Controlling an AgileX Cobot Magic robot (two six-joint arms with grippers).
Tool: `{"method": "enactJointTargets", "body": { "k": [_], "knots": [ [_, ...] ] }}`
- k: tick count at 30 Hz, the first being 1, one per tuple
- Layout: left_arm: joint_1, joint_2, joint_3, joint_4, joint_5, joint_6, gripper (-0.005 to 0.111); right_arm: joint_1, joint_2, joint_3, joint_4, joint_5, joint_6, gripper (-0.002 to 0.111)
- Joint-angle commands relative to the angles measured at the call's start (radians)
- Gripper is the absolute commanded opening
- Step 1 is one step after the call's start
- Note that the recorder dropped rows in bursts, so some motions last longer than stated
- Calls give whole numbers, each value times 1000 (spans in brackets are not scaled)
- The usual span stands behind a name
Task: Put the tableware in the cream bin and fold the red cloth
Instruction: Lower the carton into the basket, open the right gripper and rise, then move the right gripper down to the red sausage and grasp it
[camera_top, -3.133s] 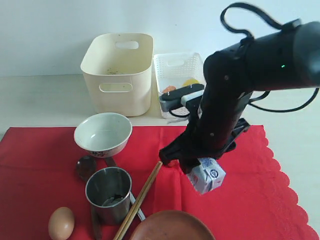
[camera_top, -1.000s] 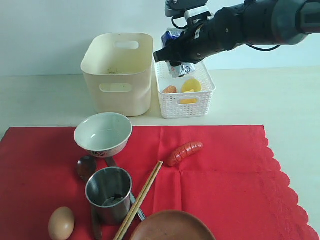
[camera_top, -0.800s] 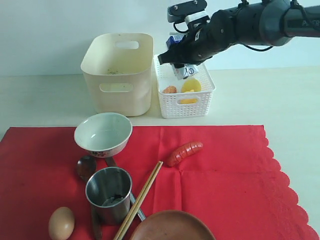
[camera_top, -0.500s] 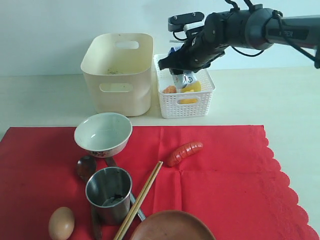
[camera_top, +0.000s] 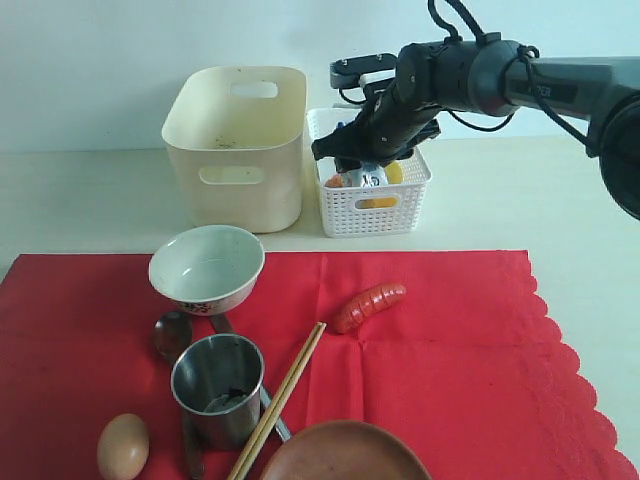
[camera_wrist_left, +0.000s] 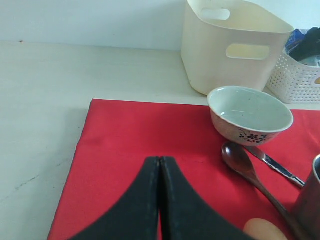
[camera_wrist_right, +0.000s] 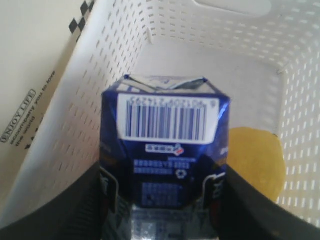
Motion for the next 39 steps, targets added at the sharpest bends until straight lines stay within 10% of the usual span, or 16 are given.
{"method": "enactJointTargets", "body": {
  "k": [1,15,39],
  "knots": [
    [3,-5,2,-2,-11,-6,0,-5,-6,-15,-3,1,-11,3],
    [3,-5,2,-2,-11,-6,0,-5,-11,-15,6,16,-11,69],
    [3,-5,2,-2,-11,-6,0,-3,-240,-9,73,495,-139,70]
  ]
}}
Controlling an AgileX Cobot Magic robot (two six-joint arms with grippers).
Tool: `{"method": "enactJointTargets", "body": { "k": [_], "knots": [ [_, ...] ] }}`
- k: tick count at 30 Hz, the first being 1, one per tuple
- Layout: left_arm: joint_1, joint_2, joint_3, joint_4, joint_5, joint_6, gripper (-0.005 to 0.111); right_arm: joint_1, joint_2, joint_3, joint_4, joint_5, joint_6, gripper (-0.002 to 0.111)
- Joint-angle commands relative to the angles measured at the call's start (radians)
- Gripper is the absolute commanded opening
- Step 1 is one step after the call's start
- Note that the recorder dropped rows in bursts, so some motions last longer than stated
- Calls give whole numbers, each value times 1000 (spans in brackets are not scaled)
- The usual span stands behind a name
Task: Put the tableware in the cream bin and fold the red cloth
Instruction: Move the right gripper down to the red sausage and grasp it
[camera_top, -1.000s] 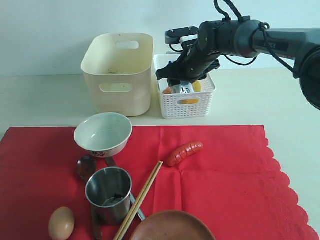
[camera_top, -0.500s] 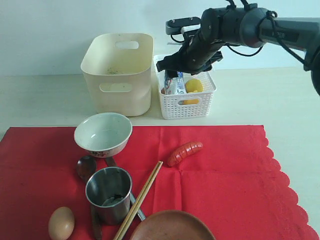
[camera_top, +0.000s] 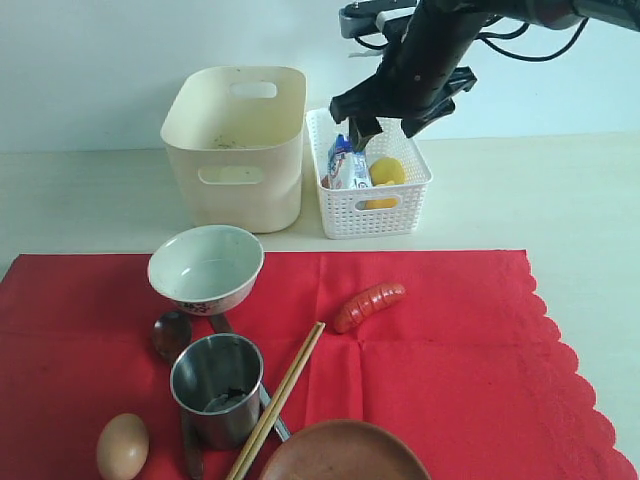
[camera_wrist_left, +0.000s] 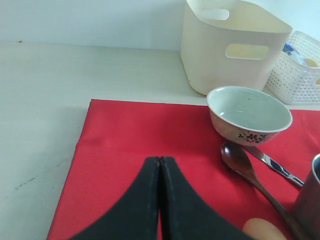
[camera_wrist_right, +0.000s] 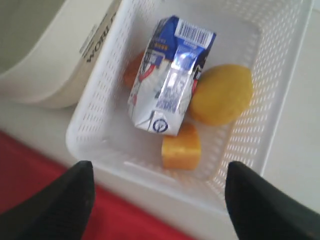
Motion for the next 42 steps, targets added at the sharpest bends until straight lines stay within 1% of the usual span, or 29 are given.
{"method": "enactJointTargets", "body": {
  "k": [1,5,15,19,26,32,40,42],
  "knots": [
    [3,-5,2,-2,-11,-6,0,-3,-44,5,86,119,-69,70],
    [3,-5,2,-2,-11,-6,0,-3,-93,77,129,139,-92,70],
    [3,-5,2,-2,-11,-6,0,-3,-253,367,142,64,-141,70],
    [3,-5,2,-2,-11,-6,0,3,-313,457,159,53,-205,70],
    [3,-5,2,-2,-11,-6,0,3,-325,517,326,105,-436,70],
    [3,-5,2,-2,-11,-6,0,3,-283,536,357,123,-600,70],
    [3,-5,2,-2,-11,-6,0,3,-220,536,386,128,-1062,70],
    [3,-5,2,-2,-11,-6,0,3,-206,536,396,137,-1142,70]
  ]
}}
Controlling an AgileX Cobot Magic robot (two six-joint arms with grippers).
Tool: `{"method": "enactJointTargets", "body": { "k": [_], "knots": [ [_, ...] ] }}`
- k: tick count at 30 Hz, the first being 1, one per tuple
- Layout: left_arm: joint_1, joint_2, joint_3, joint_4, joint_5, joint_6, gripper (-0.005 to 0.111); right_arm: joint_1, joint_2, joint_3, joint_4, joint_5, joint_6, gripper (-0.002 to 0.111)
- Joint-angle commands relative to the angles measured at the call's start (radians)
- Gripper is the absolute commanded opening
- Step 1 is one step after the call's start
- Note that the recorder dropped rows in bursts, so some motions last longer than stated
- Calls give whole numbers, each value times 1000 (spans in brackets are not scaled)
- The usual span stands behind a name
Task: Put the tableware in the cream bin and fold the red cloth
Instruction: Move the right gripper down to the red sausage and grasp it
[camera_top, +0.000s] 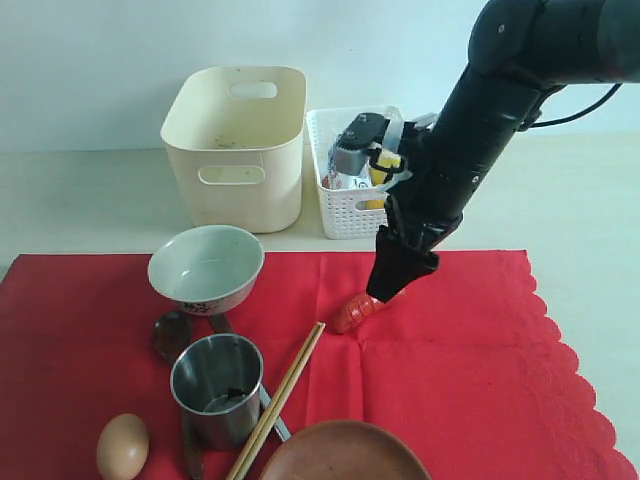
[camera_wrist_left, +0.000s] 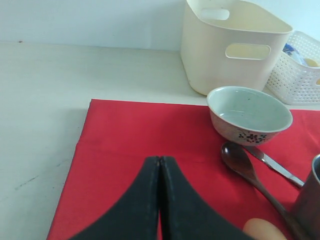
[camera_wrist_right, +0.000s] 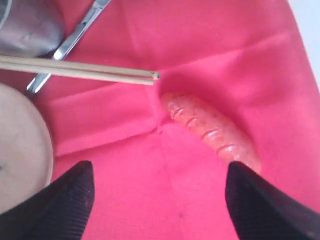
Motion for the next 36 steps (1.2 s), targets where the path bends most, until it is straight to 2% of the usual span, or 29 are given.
{"method": "enactJointTargets", "body": {
  "k": [1,4,13,20,30,33,36],
  "knots": [
    [3,-5,2,-2,-11,-6,0,6,31,2,25,12,-239,70],
    [3,-5,2,-2,-11,-6,0,24,52,2,-8,-13,-305,70],
    [3,-5,2,-2,-11,-6,0,92,109,2,-201,-143,-312,70],
    [3,-5,2,-2,-11,-6,0,94,149,2,-205,-269,-305,70],
    [3,-5,2,-2,-11,-6,0,94,189,2,-205,-295,-301,70],
    [3,-5,2,-2,-11,-6,0,94,205,2,-205,-295,-301,66],
    [3,-5,2,-2,-11,-6,0,94,217,2,-205,-303,-301,52]
  ]
}}
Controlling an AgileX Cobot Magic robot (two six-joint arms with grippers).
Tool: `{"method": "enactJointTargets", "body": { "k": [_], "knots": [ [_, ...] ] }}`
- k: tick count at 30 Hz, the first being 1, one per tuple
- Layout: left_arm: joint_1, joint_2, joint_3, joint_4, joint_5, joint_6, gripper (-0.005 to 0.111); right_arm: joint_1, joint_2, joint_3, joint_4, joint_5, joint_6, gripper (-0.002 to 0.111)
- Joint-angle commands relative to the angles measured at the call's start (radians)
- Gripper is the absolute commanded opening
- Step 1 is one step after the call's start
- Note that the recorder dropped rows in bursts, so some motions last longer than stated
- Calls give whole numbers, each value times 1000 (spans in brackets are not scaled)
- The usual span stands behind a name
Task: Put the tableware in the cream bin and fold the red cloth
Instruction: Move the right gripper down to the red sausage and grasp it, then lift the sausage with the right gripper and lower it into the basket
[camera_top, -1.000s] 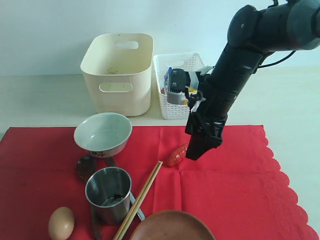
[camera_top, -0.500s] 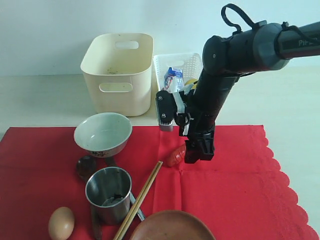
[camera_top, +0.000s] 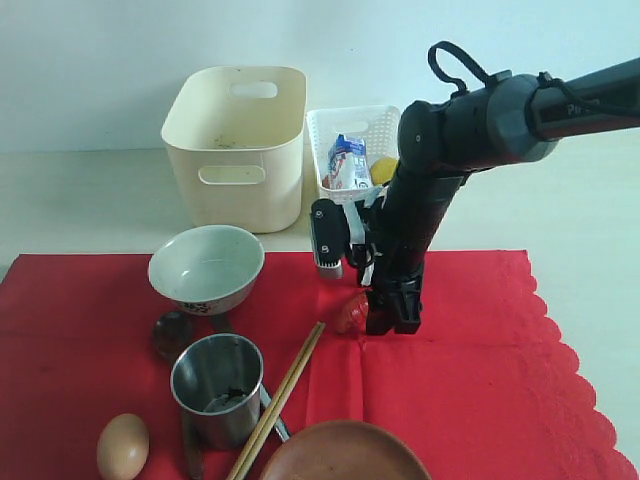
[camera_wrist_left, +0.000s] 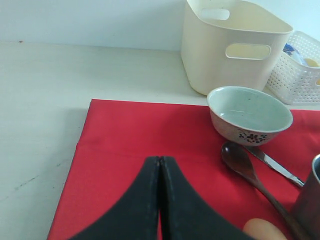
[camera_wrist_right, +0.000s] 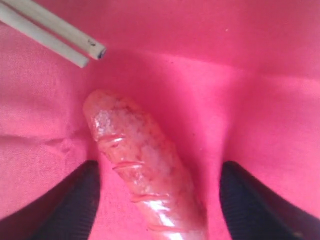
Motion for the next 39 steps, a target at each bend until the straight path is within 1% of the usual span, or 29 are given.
{"method": "enactJointTargets", "body": {
  "k": [1,4,6,7,8,9,10,11,12,13,15,20,22,25,30,32,37,39],
  "knots": [
    [3,-5,2,-2,-9,-6,0,2,12,0,-2,-15,3,47],
    [3,-5,2,-2,-9,-6,0,2,10,-2,-2,-15,23,29],
    [3,-5,2,-2,-9,-6,0,2,3,-2,-2,-8,72,17],
    [3,-5,2,-2,-9,-6,0,2,-15,-2,-2,2,125,7],
    [3,-5,2,-2,-9,-6,0,2,-24,-2,-2,5,152,2],
    [3,-5,2,-2,-9,-6,0,2,-51,-2,-2,6,209,0],
    [3,-5,2,-2,-9,-6,0,2,-63,-2,-2,6,236,0],
    [3,-5,2,-2,-9,-6,0,2,-99,-2,0,6,340,0],
    [3,-5,2,-2,-9,-6,0,2,-118,-2,0,4,396,0],
    [3,-5,2,-2,-9,-6,0,2,-160,-2,0,4,553,0],
    [3,-5,2,-2,-9,-6,0,2,-221,-2,-2,13,775,0],
    [3,-5,2,-2,-9,-6,0,2,-326,-2,2,130,987,0],
    [3,-5,2,-2,-9,-6,0,0,-341,-2,-11,128,994,0],
    [3,-5,2,-2,-9,-6,0,-8,-349,-2,-25,61,1014,0],
    [3,-5,2,-2,-9,-6,0,-48,-347,-2,-23,-130,1085,0],
    [3,-5,2,-2,-9,-6,0,-70,-337,-11,-16,-180,1103,0],
    [3,-5,2,-2,-9,-6,0,-121,-269,-70,9,-214,1105,0],
    [3,-5,2,-2,-9,-6,0,-144,-207,-126,9,-218,1105,0]
  ]
}}
